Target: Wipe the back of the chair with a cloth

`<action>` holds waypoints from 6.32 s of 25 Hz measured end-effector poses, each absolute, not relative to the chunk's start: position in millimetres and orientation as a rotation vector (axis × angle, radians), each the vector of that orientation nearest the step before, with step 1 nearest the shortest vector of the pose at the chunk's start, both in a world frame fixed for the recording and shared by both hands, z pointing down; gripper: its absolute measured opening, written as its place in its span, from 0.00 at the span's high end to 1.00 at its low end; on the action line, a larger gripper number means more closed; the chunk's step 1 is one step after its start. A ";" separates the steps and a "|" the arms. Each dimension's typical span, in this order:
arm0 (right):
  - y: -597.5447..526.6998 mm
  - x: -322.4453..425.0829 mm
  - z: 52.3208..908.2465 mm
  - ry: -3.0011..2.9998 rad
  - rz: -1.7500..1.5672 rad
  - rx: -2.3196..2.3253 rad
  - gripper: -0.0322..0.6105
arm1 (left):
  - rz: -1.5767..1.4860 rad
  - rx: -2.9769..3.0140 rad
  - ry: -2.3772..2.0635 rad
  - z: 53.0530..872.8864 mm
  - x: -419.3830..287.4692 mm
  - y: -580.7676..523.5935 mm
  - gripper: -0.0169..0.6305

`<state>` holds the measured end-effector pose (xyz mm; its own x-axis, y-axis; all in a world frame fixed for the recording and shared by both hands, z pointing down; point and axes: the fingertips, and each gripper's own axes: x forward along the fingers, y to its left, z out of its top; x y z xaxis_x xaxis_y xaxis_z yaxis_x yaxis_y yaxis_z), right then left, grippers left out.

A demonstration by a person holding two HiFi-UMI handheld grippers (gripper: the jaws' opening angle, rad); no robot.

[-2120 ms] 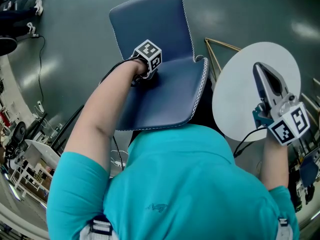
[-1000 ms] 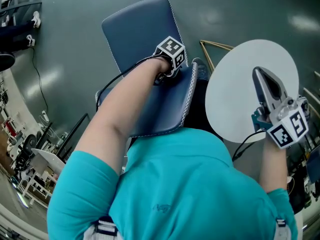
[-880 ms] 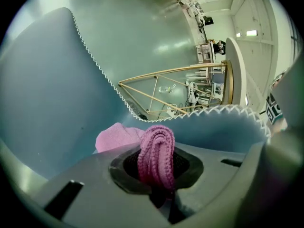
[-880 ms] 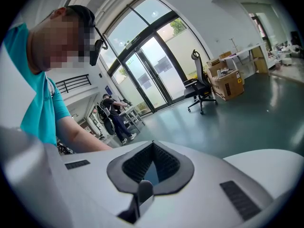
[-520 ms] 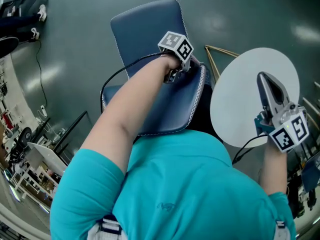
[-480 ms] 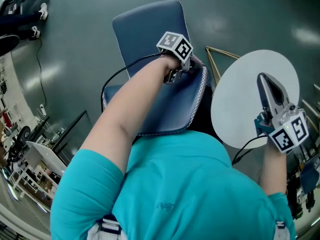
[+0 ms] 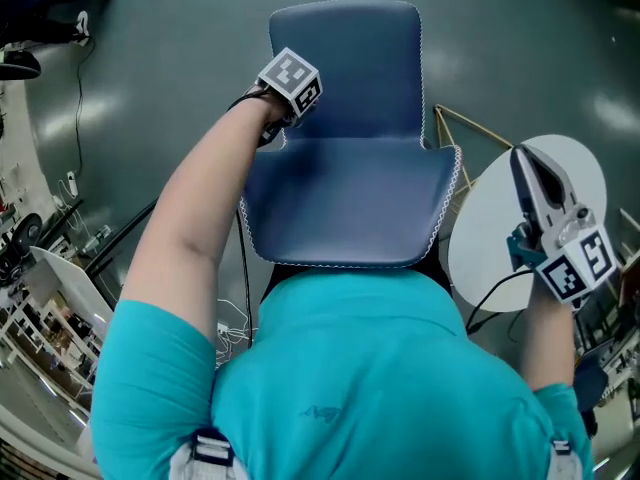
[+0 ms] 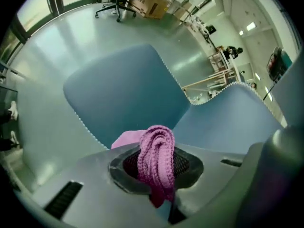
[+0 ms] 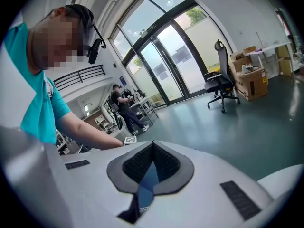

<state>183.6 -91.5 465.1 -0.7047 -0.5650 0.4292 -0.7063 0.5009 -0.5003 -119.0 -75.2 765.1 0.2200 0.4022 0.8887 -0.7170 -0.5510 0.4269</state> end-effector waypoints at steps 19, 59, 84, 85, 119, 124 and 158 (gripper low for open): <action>-85.2 186.5 491.4 -2.471 1.037 1.043 0.96 | 1.927 1.164 0.031 841.1 -188.4 52.9 0.88; -65.9 248.9 505.9 -2.444 1.092 1.214 0.96 | 1.823 1.114 0.041 851.4 -110.5 57.1 0.88; -49.7 290.0 496.0 -2.429 1.103 1.288 0.96 | 1.717 1.189 0.052 840.3 -27.9 49.5 0.88; -49.2 291.1 495.9 -2.428 1.104 1.290 0.96 | 1.705 1.193 0.052 839.7 -22.9 49.6 0.88; -34.7 310.5 512.2 -2.405 1.151 1.352 0.96 | 1.448 1.236 -0.044 845.9 58.5 39.9 0.88; -34.0 311.3 513.8 -2.408 1.160 1.349 0.96 | 1.414 1.234 -0.056 846.6 65.0 38.2 0.88; -51.6 300.9 486.3 -2.445 1.103 1.400 0.96 | 0.667 1.667 -0.203 762.9 137.4 -61.0 0.88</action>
